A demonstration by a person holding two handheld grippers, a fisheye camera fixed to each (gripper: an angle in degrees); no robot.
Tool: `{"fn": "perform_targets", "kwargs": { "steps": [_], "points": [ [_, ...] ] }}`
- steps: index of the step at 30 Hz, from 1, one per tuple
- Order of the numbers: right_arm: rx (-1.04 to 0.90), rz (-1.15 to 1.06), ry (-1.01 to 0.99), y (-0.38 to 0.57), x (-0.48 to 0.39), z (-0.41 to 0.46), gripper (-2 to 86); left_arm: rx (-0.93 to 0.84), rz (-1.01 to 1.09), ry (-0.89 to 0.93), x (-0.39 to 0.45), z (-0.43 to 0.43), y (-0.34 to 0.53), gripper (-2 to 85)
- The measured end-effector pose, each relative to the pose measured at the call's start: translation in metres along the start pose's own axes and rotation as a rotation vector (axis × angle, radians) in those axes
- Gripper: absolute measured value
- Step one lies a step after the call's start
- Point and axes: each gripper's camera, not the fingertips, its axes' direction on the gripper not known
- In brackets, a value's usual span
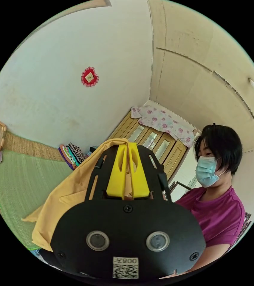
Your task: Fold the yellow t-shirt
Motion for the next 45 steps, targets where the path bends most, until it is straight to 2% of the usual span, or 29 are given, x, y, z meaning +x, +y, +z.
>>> {"fn": "perform_targets", "kwargs": {
  "steps": [11, 21, 34, 45],
  "points": [
    [0.15, -0.161, -0.045, -0.023, -0.043, -0.054, 0.4, 0.104, 0.272, -0.052, 0.138, -0.135, -0.032, 1.0],
    [0.228, -0.234, -0.065, -0.021, -0.063, -0.066, 0.3, 0.143, 0.43, -0.104, 0.196, -0.207, -0.039, 0.9],
    [0.165, -0.183, -0.09, -0.006, -0.036, 0.017, 0.4, 0.157, 0.316, -0.134, 0.133, -0.251, -0.027, 1.0],
    [0.068, -0.087, -0.129, -0.044, 0.043, 0.175, 0.5, 0.128, 0.221, -0.19, 0.015, -0.227, -0.058, 0.9]
  ]
}}
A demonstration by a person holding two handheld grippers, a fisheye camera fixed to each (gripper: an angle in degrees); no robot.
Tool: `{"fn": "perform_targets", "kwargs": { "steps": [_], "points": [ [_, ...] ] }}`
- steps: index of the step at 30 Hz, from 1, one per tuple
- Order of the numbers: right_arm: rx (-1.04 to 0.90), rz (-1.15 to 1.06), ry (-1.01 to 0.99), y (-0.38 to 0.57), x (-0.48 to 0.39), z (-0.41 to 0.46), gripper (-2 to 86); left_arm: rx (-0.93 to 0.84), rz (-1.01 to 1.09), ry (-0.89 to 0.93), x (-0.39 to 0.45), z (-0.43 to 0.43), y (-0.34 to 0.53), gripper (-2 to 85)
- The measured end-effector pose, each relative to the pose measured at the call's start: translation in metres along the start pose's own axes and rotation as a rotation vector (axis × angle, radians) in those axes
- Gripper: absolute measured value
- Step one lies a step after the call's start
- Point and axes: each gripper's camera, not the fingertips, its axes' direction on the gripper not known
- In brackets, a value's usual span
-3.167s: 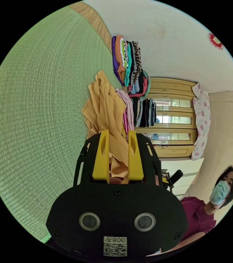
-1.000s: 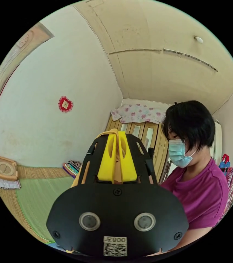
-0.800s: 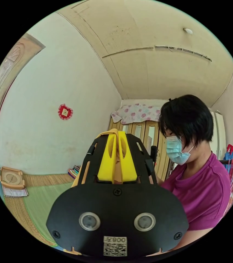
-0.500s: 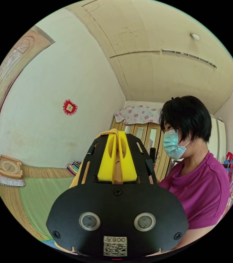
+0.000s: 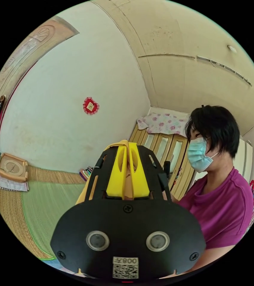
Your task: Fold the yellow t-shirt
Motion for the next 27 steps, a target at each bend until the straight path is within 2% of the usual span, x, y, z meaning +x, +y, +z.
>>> {"fn": "perform_targets", "kwargs": {
  "steps": [6, 10, 15, 20, 24, 27],
  "points": [
    [-0.097, 0.093, 0.013, -0.017, 0.091, 0.132, 0.5, -0.071, -0.048, -0.126, -0.103, 0.062, -0.002, 1.0],
    [-0.193, 0.167, 0.02, -0.021, 0.161, 0.238, 0.5, -0.163, -0.119, -0.252, -0.21, 0.123, 0.004, 1.3],
    [-0.382, 0.333, 0.027, -0.001, 0.274, 0.421, 0.8, -0.264, -0.318, -0.382, -0.36, 0.194, 0.04, 2.2],
    [-0.621, 0.479, 0.057, 0.057, 0.353, 0.586, 1.4, -0.396, -0.631, -0.449, -0.53, 0.251, 0.132, 6.3],
    [-0.752, 0.603, 0.084, 0.118, 0.39, 0.675, 3.1, -0.452, -0.737, -0.461, -0.585, 0.259, 0.195, 8.0],
    [-0.753, 0.625, 0.088, 0.145, 0.394, 0.696, 5.0, -0.473, -0.744, -0.444, -0.597, 0.25, 0.229, 8.5]
  ]
}}
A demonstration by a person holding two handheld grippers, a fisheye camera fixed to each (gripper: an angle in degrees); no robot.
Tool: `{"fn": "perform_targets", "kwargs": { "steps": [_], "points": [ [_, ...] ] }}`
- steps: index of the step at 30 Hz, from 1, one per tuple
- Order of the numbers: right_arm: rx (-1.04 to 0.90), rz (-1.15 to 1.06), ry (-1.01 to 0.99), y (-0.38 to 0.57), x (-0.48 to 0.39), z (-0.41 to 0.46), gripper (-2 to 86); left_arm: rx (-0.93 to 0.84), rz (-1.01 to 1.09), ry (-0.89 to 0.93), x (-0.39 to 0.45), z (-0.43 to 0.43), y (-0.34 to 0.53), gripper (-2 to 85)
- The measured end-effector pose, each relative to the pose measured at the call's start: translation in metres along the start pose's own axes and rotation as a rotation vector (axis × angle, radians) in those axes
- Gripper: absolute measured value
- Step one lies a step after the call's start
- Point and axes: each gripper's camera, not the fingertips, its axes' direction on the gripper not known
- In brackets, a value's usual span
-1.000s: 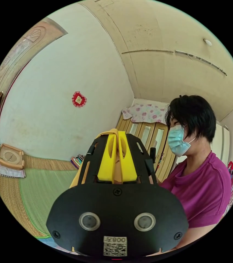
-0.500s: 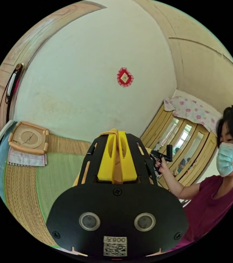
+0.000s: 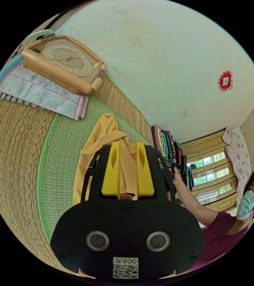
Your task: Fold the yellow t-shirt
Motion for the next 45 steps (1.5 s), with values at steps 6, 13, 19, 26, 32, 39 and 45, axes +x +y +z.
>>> {"fn": "perform_targets", "kwargs": {
  "steps": [6, 13, 19, 26, 32, 39, 45],
  "points": [
    [-0.005, -0.171, 0.006, 0.071, -0.067, 0.033, 6.3, -0.104, 0.029, -0.107, -0.019, 0.008, 0.062, 9.4],
    [-0.081, -0.318, 0.162, 0.142, -0.171, 0.085, 9.2, -0.227, 0.058, -0.383, -0.02, 0.057, 0.1, 9.6],
    [-0.181, -0.395, 0.231, 0.138, -0.231, 0.154, 9.2, -0.262, 0.072, -0.499, -0.015, 0.106, 0.092, 4.9],
    [-0.192, -0.37, 0.314, 0.13, -0.265, 0.186, 1.0, -0.282, 0.108, -0.534, -0.003, 0.134, 0.092, 0.8],
    [-0.141, -0.33, 0.194, 0.118, -0.281, 0.162, -0.2, -0.22, 0.154, -0.491, 0.02, 0.127, 0.09, 0.4],
    [-0.069, -0.376, 0.155, 0.106, -0.304, 0.127, 1.4, -0.105, 0.205, -0.543, 0.043, 0.092, 0.067, 0.5],
    [-0.239, -0.456, 0.234, 0.135, -0.327, 0.195, 8.3, 0.061, 0.12, -0.772, 0.026, 0.048, 0.036, 2.1]
  ]
}}
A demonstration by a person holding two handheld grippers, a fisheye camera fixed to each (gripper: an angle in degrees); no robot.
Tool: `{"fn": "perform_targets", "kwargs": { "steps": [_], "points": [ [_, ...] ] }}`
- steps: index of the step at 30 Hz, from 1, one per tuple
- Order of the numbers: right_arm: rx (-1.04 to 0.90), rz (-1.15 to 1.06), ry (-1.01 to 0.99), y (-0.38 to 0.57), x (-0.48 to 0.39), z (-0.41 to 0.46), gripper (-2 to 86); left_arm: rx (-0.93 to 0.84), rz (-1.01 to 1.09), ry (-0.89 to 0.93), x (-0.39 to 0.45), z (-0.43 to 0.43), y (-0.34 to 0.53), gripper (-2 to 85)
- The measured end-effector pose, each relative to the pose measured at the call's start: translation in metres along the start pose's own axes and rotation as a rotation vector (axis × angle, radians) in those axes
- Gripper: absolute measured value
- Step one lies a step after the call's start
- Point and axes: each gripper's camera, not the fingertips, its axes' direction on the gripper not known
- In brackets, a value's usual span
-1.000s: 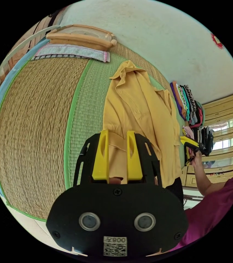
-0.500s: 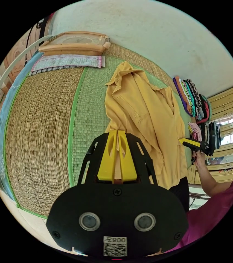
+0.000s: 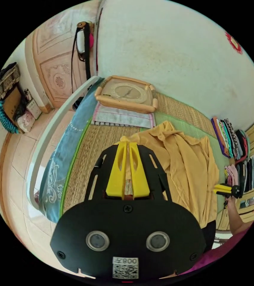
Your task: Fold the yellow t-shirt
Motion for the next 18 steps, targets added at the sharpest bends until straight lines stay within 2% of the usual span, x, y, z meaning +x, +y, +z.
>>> {"fn": "perform_targets", "kwargs": {
  "steps": [4, 6, 11, 16, 18],
  "points": [
    [-0.057, -0.007, 0.081, 0.002, -0.016, 0.026, 7.5, -0.007, -0.045, 0.041, -0.004, 0.014, 0.013, 4.1],
    [-0.043, 0.006, 0.15, 0.003, -0.021, 0.027, 3.2, -0.05, -0.023, 0.077, 0.006, 0.029, 0.026, 4.1],
    [-0.053, 0.013, 0.12, 0.005, -0.021, 0.023, 0.3, -0.173, 0.026, 0.226, 0.043, 0.073, 0.063, 1.8],
    [0.06, 0.076, 0.062, 0.019, 0.002, -0.033, -0.2, -0.195, 0.103, 0.327, 0.078, 0.083, 0.067, 1.3],
    [0.161, 0.152, 0.08, 0.035, 0.035, -0.083, -0.2, -0.184, 0.137, 0.345, 0.089, 0.081, 0.064, 1.3]
  ]
}}
